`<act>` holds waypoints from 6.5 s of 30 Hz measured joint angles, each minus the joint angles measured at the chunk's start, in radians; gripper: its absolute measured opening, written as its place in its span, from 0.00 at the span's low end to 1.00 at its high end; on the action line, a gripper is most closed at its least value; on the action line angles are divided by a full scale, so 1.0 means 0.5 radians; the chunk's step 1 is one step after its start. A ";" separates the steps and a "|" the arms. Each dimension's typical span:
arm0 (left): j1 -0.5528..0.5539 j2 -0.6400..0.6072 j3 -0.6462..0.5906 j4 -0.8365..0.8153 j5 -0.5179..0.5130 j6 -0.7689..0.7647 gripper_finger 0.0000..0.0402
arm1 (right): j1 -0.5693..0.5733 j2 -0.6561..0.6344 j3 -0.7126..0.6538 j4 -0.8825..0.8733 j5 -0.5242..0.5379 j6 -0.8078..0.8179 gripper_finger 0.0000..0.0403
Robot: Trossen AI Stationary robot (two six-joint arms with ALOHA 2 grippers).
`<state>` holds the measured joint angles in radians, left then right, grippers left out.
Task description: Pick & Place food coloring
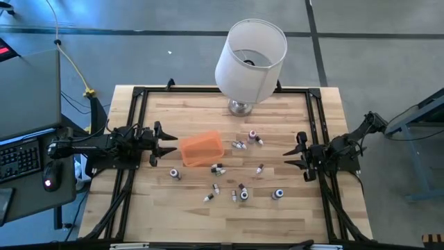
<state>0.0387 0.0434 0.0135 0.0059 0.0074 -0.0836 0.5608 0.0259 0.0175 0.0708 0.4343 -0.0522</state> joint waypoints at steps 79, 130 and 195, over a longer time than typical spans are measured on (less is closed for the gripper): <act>0.001 0.001 0.040 -0.009 -0.203 0.001 0.50 | 0.000 0.000 0.000 0.739 -0.368 -1.106 0.29; 0.001 0.001 0.044 0.399 -0.667 0.063 0.50 | -1.503 2.628 0.497 1.582 -0.767 0.049 0.29; 0.001 0.001 0.047 0.356 -0.671 0.053 0.50 | -1.400 3.749 1.851 1.686 -0.556 0.002 0.08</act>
<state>0.0390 0.0437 0.0368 0.1839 -0.3279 -0.0570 -0.1392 1.9005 0.9429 0.9136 0.1562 -0.0514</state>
